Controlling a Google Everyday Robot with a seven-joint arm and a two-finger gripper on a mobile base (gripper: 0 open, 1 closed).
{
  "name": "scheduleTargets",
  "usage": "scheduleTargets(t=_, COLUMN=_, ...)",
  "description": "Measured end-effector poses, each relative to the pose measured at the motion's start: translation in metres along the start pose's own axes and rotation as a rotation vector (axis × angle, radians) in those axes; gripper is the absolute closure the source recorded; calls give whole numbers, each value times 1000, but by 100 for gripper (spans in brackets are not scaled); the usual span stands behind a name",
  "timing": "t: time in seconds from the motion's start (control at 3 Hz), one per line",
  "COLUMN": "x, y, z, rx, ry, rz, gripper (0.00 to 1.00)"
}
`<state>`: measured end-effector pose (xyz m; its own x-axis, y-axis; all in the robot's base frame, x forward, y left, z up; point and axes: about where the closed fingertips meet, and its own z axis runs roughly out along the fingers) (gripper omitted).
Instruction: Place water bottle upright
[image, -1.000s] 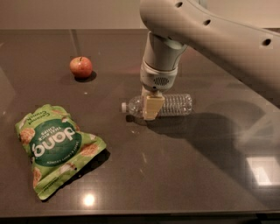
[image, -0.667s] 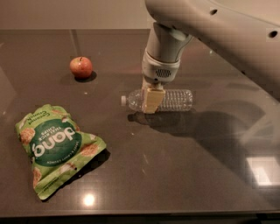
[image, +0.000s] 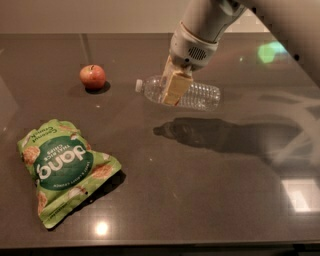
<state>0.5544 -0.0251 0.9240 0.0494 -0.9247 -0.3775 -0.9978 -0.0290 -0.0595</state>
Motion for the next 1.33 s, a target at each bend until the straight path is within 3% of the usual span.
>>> scheduleTargets(t=0.67, x=-23, y=-14, z=-31, rx=3, ry=-266, rz=56, gripper=100)
scheduleTargets(t=1.33, x=-24, y=-19, z=-61, rx=43, ry=-523, rz=139, gripper=100)
